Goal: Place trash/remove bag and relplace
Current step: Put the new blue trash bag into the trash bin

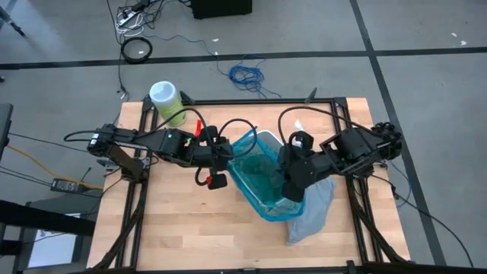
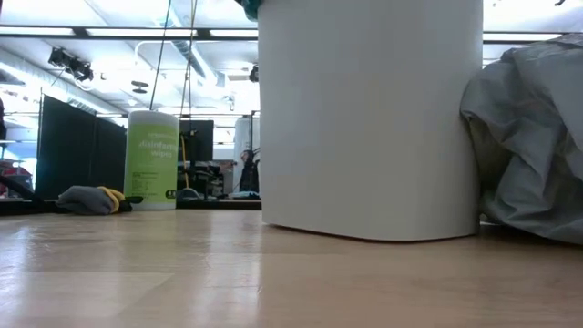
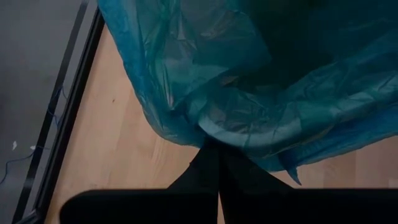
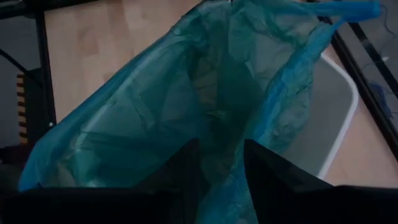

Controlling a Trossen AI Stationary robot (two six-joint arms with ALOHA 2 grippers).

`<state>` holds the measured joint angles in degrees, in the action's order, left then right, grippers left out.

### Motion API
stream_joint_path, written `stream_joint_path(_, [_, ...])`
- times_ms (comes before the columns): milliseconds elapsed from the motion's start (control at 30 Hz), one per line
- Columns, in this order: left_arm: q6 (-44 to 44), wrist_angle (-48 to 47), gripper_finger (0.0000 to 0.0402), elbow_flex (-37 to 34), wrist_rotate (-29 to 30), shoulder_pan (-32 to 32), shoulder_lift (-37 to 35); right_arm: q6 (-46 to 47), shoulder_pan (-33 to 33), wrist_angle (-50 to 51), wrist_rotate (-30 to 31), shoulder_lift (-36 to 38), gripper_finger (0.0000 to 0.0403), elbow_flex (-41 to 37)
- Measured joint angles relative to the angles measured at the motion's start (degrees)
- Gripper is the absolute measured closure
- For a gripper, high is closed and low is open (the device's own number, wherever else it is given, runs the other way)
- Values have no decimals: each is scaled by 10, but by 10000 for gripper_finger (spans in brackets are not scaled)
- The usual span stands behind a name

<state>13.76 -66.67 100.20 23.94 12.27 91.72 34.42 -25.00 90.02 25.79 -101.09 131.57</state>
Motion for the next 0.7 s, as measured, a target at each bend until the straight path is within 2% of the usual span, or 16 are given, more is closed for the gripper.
stream_joint_path(700, [0,-1,400,0,2,0,0,-27,29,0,1,5,333,-9])
